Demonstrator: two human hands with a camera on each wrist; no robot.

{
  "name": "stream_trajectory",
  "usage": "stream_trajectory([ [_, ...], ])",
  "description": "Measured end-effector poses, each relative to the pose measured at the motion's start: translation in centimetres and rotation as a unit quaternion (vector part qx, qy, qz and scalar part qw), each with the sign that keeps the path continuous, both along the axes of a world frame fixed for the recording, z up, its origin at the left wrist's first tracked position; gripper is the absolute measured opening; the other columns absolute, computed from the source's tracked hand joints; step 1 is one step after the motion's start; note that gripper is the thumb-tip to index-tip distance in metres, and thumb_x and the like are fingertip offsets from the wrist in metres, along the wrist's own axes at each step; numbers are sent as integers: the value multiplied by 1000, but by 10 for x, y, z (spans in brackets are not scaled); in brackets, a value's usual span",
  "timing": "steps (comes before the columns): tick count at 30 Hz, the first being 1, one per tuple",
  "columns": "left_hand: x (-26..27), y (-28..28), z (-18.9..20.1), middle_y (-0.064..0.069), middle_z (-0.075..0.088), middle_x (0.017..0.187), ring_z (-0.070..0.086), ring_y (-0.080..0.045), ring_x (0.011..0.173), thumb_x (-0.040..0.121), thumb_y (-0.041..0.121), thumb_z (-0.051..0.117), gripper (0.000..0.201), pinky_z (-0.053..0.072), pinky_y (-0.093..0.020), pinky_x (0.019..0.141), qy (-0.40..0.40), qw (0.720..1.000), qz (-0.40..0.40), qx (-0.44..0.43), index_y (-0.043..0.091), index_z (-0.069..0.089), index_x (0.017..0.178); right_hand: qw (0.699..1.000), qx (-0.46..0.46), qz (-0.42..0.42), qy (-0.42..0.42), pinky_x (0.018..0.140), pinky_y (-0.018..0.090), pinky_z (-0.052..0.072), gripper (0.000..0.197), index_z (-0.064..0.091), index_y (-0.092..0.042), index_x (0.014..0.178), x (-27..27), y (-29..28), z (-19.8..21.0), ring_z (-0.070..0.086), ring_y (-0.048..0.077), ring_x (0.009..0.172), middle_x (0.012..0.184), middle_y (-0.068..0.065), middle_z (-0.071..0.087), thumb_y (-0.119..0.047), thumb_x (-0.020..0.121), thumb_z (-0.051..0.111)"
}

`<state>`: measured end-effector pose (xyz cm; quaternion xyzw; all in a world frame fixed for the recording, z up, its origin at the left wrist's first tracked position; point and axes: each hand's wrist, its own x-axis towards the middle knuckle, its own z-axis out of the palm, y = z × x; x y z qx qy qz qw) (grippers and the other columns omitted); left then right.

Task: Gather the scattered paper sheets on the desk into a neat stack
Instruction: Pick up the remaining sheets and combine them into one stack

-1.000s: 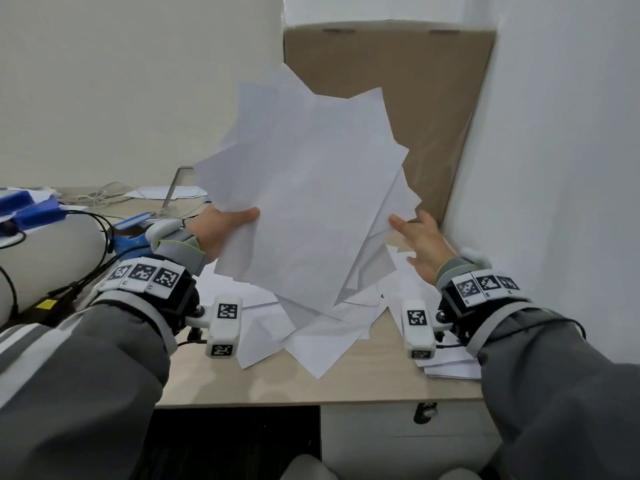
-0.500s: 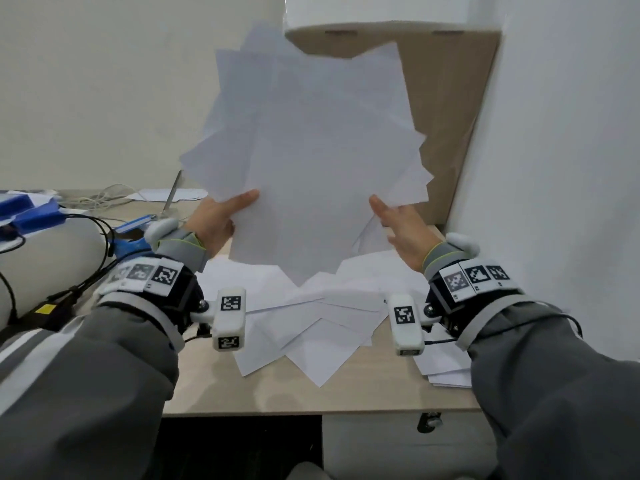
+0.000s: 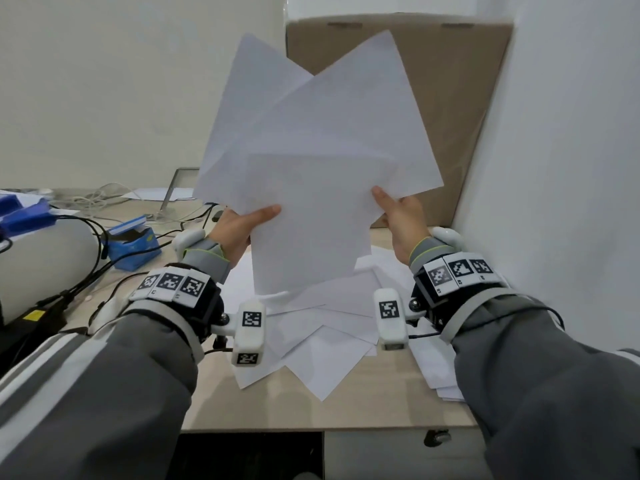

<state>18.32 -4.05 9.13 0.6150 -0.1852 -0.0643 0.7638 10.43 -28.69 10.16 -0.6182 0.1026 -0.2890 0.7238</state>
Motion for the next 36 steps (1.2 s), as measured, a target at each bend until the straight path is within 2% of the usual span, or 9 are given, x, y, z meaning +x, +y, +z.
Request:
stream_trajectory([
  [3,1,0,-19,0,73,106,69,-18,97,75,6,74,40,57,-29,81,36,999,-18,-2,13,64,113,996,85,25,4,65,25,53,5,59,-22,98,4,-8,-9,60,12,70,83,-2,64,-23,95,56],
  [9,7,-8,-40,-7,68,120,64,-24,110,58,19,82,64,49,-41,99,47,999,16,10,11,64,118,993,107,27,40,71,31,54,21,55,-12,111,1,-6,-11,60,19,74,89,5,63,-26,100,43],
  [14,19,-3,-3,-6,71,112,67,-24,104,58,24,84,51,52,-36,91,-6,999,26,30,12,68,105,999,53,-2,9,67,34,54,21,55,-16,86,1,-14,17,61,19,68,79,4,61,-25,100,42],
  [18,7,3,-8,-1,76,93,72,-18,88,66,15,81,42,57,-25,73,45,997,-46,37,5,66,104,998,41,-1,43,59,30,53,27,54,-18,85,1,-17,9,58,21,68,82,8,57,-34,101,39],
  [21,-8,2,-43,-6,77,88,73,-21,78,47,21,92,59,57,-25,63,99,991,-63,72,1,69,98,993,99,16,66,78,39,54,22,51,-20,90,0,-13,-16,59,27,86,92,11,56,-35,100,38],
  [25,-10,-9,-63,-14,73,102,70,-28,86,64,17,78,46,57,-31,72,87,991,-23,98,4,68,107,988,142,11,66,92,47,51,20,50,-19,89,-2,-6,-27,56,25,77,76,4,48,-33,100,40],
  [28,-4,-13,-53,-15,72,99,68,-30,84,64,20,77,43,56,-40,82,77,992,5,96,5,68,104,991,117,-1,66,90,46,54,21,52,-19,91,0,-9,-22,61,26,85,91,10,58,-34,100,40],
  [32,-1,-12,-44,-6,75,86,70,-23,78,84,8,69,16,57,-35,76,85,992,-30,87,7,67,99,992,-6,-50,118,80,41,58,32,53,-15,92,1,-23,-18,59,24,88,97,11,56,-42,98,38],
  [36,-9,-9,-43,-8,76,90,73,-23,77,88,5,62,15,60,-35,72,138,985,-72,70,6,66,102,970,-154,-101,160,53,27,43,36,50,-8,91,-6,-28,-14,50,17,57,77,8,58,-39,100,34],
])
